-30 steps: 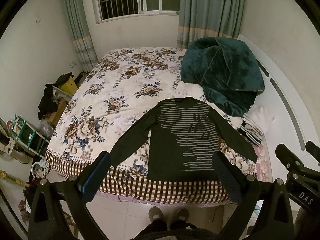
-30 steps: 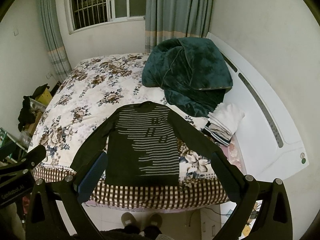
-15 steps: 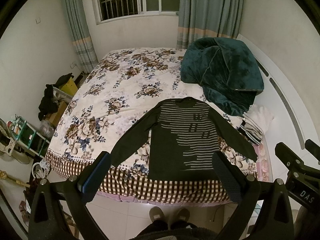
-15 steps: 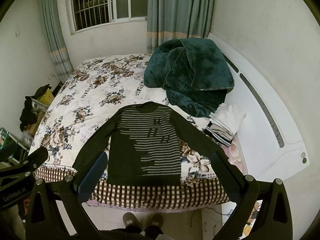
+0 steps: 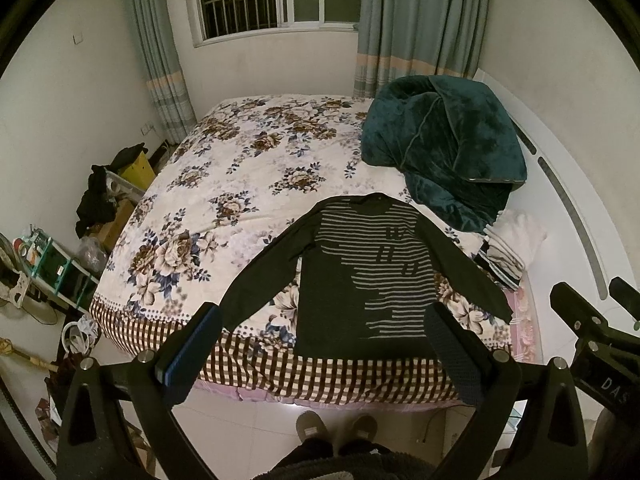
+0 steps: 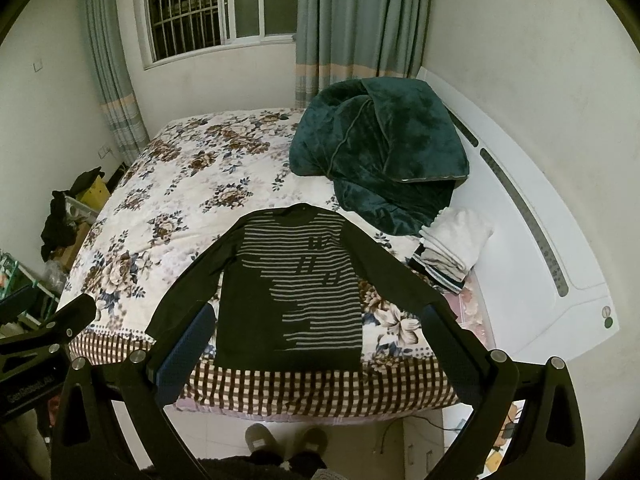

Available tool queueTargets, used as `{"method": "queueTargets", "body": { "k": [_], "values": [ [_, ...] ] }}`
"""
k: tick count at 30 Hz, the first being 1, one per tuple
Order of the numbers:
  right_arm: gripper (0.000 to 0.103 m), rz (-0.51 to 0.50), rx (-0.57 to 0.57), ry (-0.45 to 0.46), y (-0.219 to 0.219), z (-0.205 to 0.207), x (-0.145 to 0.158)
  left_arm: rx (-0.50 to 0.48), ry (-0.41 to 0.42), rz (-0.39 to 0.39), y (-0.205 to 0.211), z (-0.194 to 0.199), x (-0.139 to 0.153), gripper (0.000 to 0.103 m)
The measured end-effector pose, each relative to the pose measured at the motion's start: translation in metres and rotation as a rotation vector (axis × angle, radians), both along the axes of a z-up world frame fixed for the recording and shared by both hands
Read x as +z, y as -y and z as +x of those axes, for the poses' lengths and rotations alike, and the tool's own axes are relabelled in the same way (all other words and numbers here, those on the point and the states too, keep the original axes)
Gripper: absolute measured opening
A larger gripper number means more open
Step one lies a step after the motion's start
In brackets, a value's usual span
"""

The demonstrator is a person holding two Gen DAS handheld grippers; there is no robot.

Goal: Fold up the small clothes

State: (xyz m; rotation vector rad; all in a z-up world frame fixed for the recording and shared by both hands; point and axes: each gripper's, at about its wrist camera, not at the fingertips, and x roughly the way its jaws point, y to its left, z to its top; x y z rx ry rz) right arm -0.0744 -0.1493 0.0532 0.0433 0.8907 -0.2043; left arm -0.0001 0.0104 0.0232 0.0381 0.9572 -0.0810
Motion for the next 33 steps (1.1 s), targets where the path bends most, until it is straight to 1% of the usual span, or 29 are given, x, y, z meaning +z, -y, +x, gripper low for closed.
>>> {"method": "queueTargets", "body": {
  "k": [13, 18, 21, 23, 26, 28, 29, 31, 32, 33],
  "values": [
    [0.103, -0.003, -0.004, 0.006, 0.000, -0.004, 0.000, -0.003, 0.005, -0.006, 0.005, 0.001, 0.001, 0.103],
    [0.103, 0.006, -0.027, -0.002, 0.004, 0.006, 0.002, -0.014, -0.001, -0.016, 0.005, 0.013, -0.003, 0.103],
    [0.103, 0.022, -0.071, -0.005, 0.016, 0.018, -0.006, -0.008, 0.023, -0.002, 0.002, 0.029, -0.012, 0.103],
    [0.103, 0.028, -0.121, -0.023, 0.031, 0.030, -0.024, -0.008, 0.038, 0.030, 0.004, 0.047, -0.026, 0.103],
    [0.103, 0.039, -0.230, -0.061, 0.074, 0.046, -0.071, 0.004, 0.047, 0.060, 0.007, 0.079, -0.060, 0.103],
    [0.103, 0.073, -0.329, -0.109, 0.115, 0.054, -0.114, 0.011, 0.039, 0.062, 0.014, 0.101, -0.087, 0.103],
    [0.103, 0.096, -0.371, -0.129, 0.134, 0.056, -0.136, 0.018, 0.019, 0.073, 0.019, 0.115, -0.105, 0.103],
    [0.103, 0.150, -0.480, -0.175, 0.187, 0.059, -0.189, 0.024, -0.030, 0.080, 0.031, 0.139, -0.140, 0.103],
    [0.103, 0.172, -0.519, -0.182, 0.207, 0.055, -0.212, 0.028, -0.062, 0.098, 0.041, 0.154, -0.163, 0.103],
    [0.103, 0.214, -0.586, -0.199, 0.237, 0.053, -0.243, 0.034, -0.090, 0.116, 0.047, 0.164, -0.182, 0.103]
  ]
}}
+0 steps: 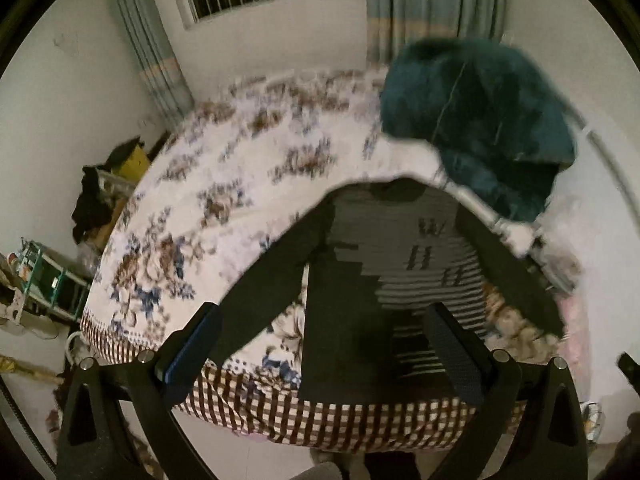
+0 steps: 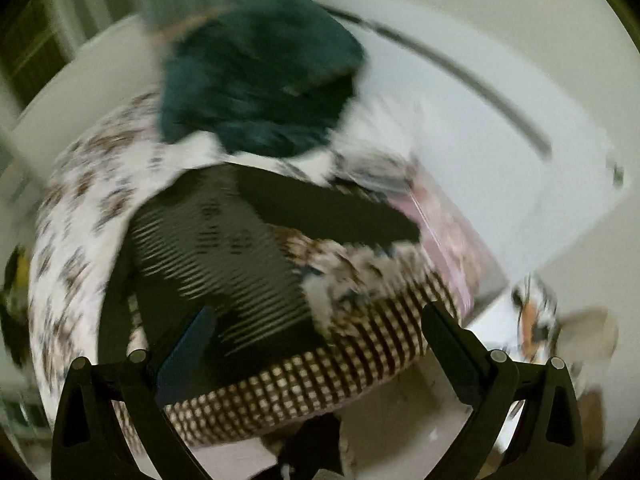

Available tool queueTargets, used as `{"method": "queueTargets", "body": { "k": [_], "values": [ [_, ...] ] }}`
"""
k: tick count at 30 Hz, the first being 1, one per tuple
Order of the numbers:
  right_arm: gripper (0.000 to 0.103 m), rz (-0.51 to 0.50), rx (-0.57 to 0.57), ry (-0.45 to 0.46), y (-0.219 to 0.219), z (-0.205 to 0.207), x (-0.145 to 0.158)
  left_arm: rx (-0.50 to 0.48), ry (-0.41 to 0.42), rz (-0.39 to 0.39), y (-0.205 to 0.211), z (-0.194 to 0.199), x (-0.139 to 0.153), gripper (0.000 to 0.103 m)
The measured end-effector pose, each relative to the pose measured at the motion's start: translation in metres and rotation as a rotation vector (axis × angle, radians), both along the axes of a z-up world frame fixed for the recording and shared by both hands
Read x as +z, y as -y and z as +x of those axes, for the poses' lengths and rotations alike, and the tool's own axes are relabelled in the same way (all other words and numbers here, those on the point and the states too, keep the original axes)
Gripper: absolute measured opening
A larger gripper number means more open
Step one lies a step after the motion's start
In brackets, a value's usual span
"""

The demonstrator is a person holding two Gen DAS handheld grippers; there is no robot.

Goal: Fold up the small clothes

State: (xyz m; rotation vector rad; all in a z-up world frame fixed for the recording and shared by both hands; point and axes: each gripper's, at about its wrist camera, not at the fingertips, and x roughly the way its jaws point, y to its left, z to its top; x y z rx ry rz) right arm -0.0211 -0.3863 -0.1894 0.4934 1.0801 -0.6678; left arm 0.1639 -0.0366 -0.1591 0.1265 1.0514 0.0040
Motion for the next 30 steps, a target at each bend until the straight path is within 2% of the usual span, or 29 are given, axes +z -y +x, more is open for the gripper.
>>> {"method": "queueTargets", "body": {
  "k": [7, 13, 14, 16, 17, 18, 20, 23, 24, 27, 30],
  "values": [
    [0.101, 0.244, -0.351, 0.022, 0.166, -0.002, -0.195, 0.046, -0.184, 0.144, 0.057, 0.076, -0.156, 0.103],
    [0.093, 0.307, -0.562, 0.053, 0.269, 0.025, -0.338, 0.068, -0.319, 0.230, 0.083, 0.124, -0.270, 0.103],
    [0.093, 0.331, -0.617, 0.058, 0.288, 0.028, -0.367, 0.076, -0.331, 0.228, 0.084, 0.131, -0.282, 0.103],
    [0.087, 0.363, -0.679, 0.062, 0.308, 0.036, -0.405, 0.108, -0.368, 0.225, 0.086, 0.143, -0.313, 0.103],
    [0.083, 0.372, -0.699, 0.063, 0.314, 0.040, -0.416, 0.123, -0.379, 0.222, 0.087, 0.149, -0.324, 0.103],
    [0.074, 0.378, -0.719, 0.077, 0.320, 0.045, -0.430, 0.136, -0.388, 0.218, 0.089, 0.153, -0.334, 0.103],
    [0.065, 0.357, -0.744, 0.091, 0.321, 0.052, -0.439, 0.164, -0.404, 0.203, 0.091, 0.162, -0.354, 0.103],
    [0.028, 0.249, -0.757, 0.106, 0.318, 0.066, -0.436, 0.176, -0.419, 0.180, 0.096, 0.170, -0.374, 0.103],
    [0.011, 0.212, -0.750, 0.104, 0.316, 0.072, -0.434, 0.174, -0.414, 0.169, 0.096, 0.171, -0.379, 0.103],
    [0.010, 0.110, -0.700, 0.094, 0.307, 0.091, -0.420, 0.157, -0.398, 0.150, 0.096, 0.176, -0.388, 0.103],
    [0.010, 0.017, -0.586, 0.095, 0.286, 0.119, -0.390, 0.154, -0.370, 0.130, 0.089, 0.179, -0.390, 0.103]
  ]
}}
